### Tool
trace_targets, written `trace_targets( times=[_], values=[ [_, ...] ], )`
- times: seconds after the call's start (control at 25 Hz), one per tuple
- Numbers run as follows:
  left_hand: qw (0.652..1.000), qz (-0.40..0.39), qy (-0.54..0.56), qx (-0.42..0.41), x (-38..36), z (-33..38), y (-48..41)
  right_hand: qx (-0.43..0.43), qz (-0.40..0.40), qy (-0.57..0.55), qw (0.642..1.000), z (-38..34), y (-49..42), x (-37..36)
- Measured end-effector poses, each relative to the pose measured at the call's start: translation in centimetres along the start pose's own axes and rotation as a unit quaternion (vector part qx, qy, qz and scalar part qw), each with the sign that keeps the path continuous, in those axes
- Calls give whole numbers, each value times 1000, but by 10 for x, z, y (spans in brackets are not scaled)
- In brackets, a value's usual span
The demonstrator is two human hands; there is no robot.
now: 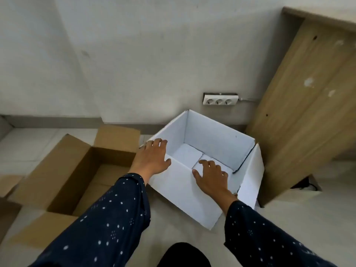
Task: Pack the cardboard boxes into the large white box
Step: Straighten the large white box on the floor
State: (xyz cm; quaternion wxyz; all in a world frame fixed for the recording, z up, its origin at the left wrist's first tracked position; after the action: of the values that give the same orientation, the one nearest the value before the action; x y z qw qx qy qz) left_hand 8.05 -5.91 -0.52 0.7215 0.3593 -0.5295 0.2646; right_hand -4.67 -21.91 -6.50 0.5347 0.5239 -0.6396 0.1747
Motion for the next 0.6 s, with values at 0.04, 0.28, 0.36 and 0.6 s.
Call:
trace_targets(
  times=[0.04,0.28,0.36,0.6],
  values=[
    [1000,-11,-14,-3,-9,5,-11,-19,10,7,1000,5,-1,-3],
    [997,-73,-34,-19,-68,8,-53,-10,136,84,987,13,1,-22],
    [997,-54,-49,-10,-72,4,-54,17,167,110,980,13,-5,-14],
    [1000,7,-12,10,-80,31,-38,82,111,197,971,45,-40,15]
  ],
)
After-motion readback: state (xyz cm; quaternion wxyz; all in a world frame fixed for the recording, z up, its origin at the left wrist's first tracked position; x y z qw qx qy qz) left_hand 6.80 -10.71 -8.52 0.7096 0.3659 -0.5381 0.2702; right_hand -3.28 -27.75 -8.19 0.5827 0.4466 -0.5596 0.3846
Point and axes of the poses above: each hand's wrist, its own y-axis away from the middle knuckle, its own x-axis out of the back of the hand, z = x × y, the point moved 10 cm from there along -y, towards the middle knuckle, and after that the axes turned 11 degrees about -z, right-handed, at the moved point
